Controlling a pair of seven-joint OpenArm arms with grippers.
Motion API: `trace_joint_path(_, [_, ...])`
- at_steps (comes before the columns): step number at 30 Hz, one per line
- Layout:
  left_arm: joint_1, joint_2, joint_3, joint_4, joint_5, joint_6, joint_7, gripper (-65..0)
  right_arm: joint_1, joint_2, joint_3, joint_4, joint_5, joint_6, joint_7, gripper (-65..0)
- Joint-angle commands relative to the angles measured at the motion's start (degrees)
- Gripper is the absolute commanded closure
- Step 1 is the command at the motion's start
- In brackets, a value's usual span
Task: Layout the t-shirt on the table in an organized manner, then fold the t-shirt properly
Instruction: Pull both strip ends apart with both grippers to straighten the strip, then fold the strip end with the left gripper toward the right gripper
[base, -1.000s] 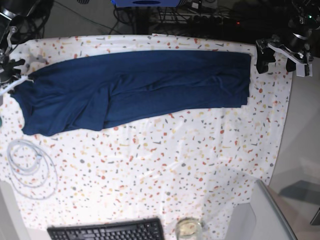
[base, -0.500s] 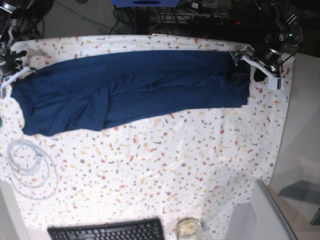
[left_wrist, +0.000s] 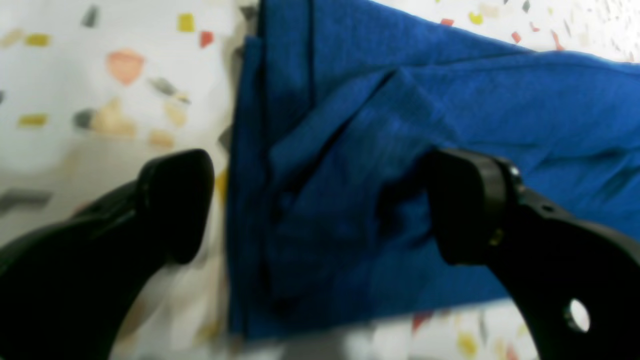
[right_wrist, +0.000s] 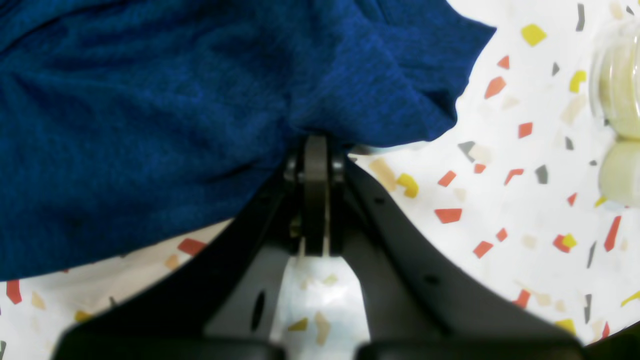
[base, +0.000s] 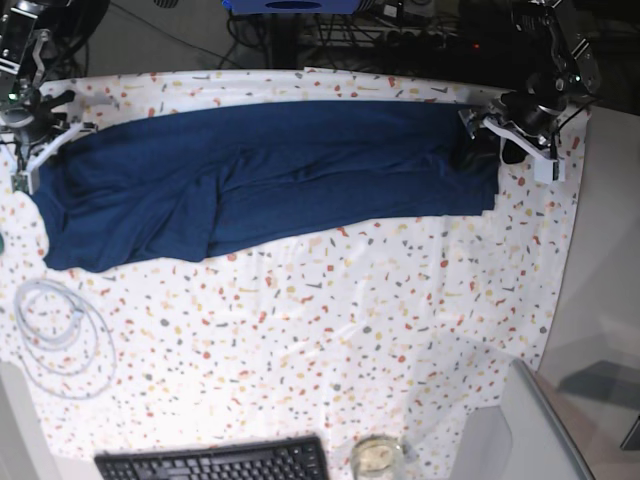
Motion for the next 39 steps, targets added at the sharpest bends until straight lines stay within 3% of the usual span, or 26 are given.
trace_joint_path(1, [-1.01, -0.5, 0.07, -1.09, -0.3, -0.47, 0.38, -65.0, 0.32, 0.88, 0.39, 1.03, 0.44, -0.13, 1.15, 0.0])
trace_joint_path(3, [-1.36, -0.5, 0.07, -2.85, -0.3, -0.47, 0.38, -57.8, 0.32, 0.88, 0.48, 1.03, 0.44, -0.13, 1.15, 0.0])
trace_joint_path(11, [-1.36, -1.91, 0.07, -3.03, -0.3, -0.47, 0.38, -0.8, 0.32, 0.88, 0.48, 0.94, 0.44, -0.13, 1.15, 0.0])
trace_joint_path(22, [-4.62, -8.15, -0.02, -0.83, -0.3, -0.47, 0.38, 0.0, 0.32, 0.97, 0.57, 0.68, 0.44, -0.13, 1.15, 0.0])
trace_joint_path(26, [-2.33, -8.41, 0.07, 5.5, 0.32, -0.47, 0.73, 0.0, -0.38, 0.97, 0.57, 0.94, 0.44, -0.13, 1.15, 0.0])
trace_joint_path(30, [0.48, -5.77, 3.15, 14.73, 6.29, -0.16, 0.82, 0.0, -0.38, 0.97, 0.57, 0.85, 0.44, -0.13, 1.15, 0.0])
trace_joint_path(34, [3.03, -2.43, 11.23, 21.32, 14.29, 5.29, 0.82, 0.0, -0.29, 0.97, 0.57, 0.94, 0.44, -0.13, 1.15, 0.0])
trace_joint_path(39, [3.91, 2.23, 19.41, 25.37, 21.33, 7.4, 0.82, 0.0, -0.2, 0.97, 0.57, 1.03, 0.44, -0.13, 1.15, 0.0])
